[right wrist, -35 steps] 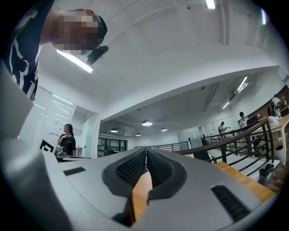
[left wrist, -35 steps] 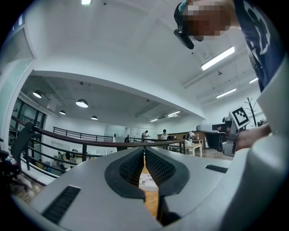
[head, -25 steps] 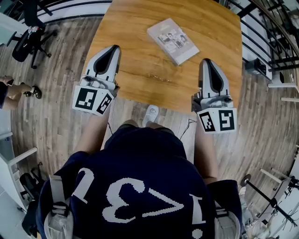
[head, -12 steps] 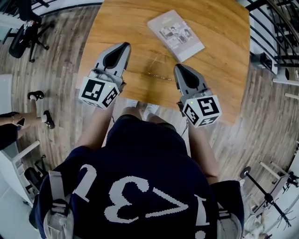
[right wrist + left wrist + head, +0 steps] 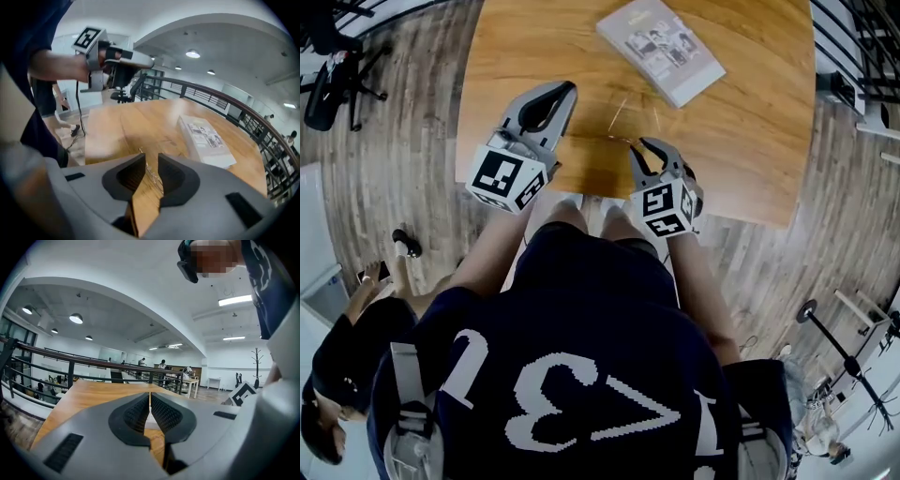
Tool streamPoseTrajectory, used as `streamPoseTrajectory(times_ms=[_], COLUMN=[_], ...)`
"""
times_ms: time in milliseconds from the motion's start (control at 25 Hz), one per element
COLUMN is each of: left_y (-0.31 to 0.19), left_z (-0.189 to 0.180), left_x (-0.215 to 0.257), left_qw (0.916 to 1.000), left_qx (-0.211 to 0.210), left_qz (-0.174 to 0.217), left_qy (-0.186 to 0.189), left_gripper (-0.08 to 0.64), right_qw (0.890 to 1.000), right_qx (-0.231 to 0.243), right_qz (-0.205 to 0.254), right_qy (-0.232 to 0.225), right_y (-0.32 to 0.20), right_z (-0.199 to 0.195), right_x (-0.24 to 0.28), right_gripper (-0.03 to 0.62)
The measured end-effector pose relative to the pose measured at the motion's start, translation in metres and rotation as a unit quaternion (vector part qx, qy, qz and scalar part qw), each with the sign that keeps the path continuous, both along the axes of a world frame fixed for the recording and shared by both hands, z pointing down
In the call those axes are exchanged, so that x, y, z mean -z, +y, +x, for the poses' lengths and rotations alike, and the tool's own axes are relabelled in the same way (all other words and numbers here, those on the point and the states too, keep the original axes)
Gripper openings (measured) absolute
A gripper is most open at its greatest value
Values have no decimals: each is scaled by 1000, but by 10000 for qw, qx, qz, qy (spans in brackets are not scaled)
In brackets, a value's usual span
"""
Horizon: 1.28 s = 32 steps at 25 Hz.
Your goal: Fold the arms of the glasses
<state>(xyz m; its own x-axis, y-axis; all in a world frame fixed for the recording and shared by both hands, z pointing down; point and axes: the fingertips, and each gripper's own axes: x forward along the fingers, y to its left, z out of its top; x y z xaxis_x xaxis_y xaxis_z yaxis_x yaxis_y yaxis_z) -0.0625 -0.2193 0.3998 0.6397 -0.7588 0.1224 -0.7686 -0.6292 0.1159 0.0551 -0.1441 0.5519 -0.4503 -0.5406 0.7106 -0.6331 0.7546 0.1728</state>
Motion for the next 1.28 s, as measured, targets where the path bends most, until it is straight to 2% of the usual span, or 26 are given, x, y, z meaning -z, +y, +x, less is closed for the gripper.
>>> streamPoseTrajectory(times_ms=[120,280,400,520,680,920,1120,1280], left_y=[-2,-7,-12,-15,-20,-22,-17,-12], left_z=[-3,-6,-8,-10,-15,-11,5,27], left_x=[-8,-14,-15,-16,-19,-24,-32,-39], left_qw=[9999,9999,9998,9998,9998,9991,9935,9792], left_qx=[-63,-96,-86,-69,-15,-237,-826,-1487], left_qz=[-79,-144,-164,-174,-215,-336,-739,-1309], left_qy=[-9,0,26,27,19,111,267,431], left_gripper=[21,21,21,21,23,21,23,26], right_qw=[9953,9791,9678,9613,9579,9641,9607,9484], right_qx=[424,999,1319,1435,1497,1539,1957,2373], right_qz=[100,196,202,198,213,191,560,951], right_qy=[869,1760,2133,2345,2441,2154,1889,1874], right_y=[-1,-2,-1,0,-3,-9,-16,-21], right_z=[2,1,-3,-2,1,1,-4,-7], right_x=[-21,-39,-48,-55,-60,-47,-8,27], right_gripper=[109,110,110,108,67,38,37,37])
